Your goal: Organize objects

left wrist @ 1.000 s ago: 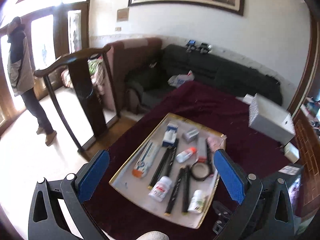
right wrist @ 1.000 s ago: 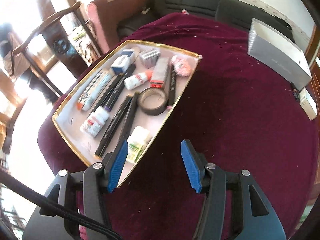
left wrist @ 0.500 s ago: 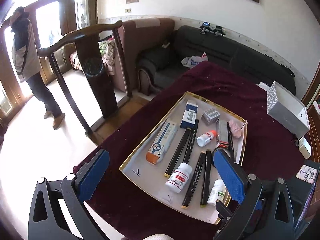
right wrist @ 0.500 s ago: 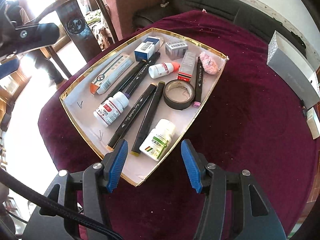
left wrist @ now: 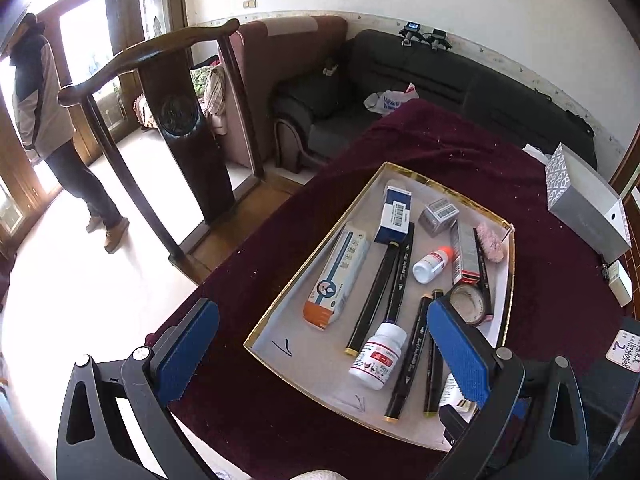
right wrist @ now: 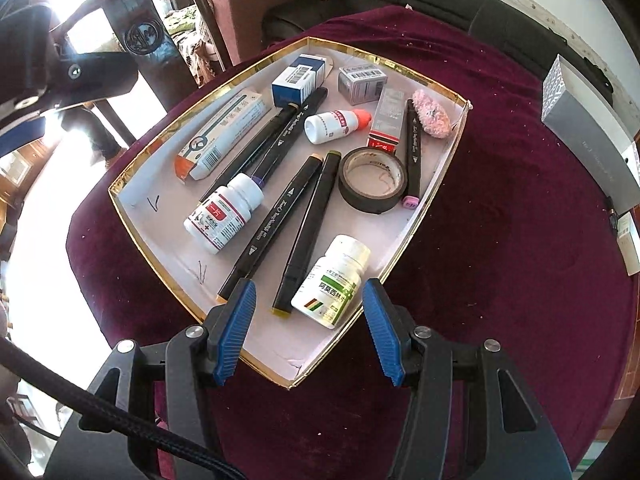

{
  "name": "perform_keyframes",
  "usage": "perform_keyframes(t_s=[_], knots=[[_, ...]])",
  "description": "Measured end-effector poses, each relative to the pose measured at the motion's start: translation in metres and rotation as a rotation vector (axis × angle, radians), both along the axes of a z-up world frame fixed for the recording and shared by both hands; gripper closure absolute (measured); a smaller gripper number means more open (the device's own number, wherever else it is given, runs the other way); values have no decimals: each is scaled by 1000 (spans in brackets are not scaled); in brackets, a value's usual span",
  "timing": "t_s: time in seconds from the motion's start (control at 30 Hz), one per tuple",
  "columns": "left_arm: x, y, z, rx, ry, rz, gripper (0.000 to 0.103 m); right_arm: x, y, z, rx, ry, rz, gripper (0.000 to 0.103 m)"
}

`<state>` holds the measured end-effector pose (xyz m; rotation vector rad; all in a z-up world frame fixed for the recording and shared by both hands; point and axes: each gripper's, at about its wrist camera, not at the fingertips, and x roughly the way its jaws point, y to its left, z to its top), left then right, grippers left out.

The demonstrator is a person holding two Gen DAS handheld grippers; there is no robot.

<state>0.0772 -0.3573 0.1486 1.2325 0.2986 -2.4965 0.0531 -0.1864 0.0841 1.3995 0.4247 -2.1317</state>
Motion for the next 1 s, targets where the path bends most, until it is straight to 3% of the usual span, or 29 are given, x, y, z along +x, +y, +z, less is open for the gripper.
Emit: perform_keyframes(t_s=[0.53,1.0], knots=[[-23,-7,-30,61,-93,-43,1,-2,-4,-10,42,-18,-20,48],[-22,6,-34,49,-119,-40,1,1,7,-8,49,-5,-6,45]])
